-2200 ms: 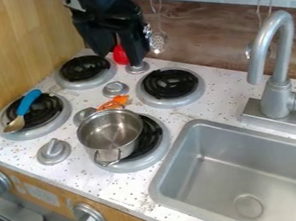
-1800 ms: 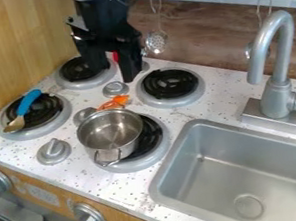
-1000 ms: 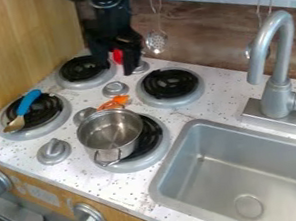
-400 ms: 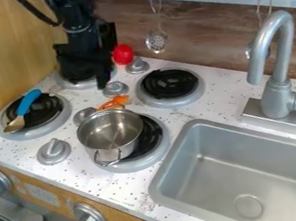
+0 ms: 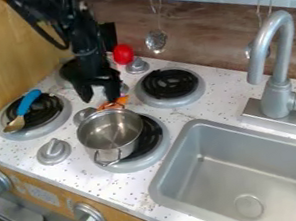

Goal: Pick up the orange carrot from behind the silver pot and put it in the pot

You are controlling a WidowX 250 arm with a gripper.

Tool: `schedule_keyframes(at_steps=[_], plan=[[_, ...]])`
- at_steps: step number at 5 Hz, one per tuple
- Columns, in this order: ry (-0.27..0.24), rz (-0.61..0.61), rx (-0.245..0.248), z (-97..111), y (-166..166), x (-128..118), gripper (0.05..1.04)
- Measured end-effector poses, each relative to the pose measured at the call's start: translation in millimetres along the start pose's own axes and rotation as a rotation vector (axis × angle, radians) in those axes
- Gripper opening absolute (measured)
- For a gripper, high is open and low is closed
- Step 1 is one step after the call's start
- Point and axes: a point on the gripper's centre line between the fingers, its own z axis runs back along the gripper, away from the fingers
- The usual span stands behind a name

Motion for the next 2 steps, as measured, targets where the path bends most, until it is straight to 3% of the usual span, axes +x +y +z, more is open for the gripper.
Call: schedule_keyframes(at_steps=[2], plan=[[-0.022, -0.029, -0.074, -20.3, -7.9, 10.6, 0.947]])
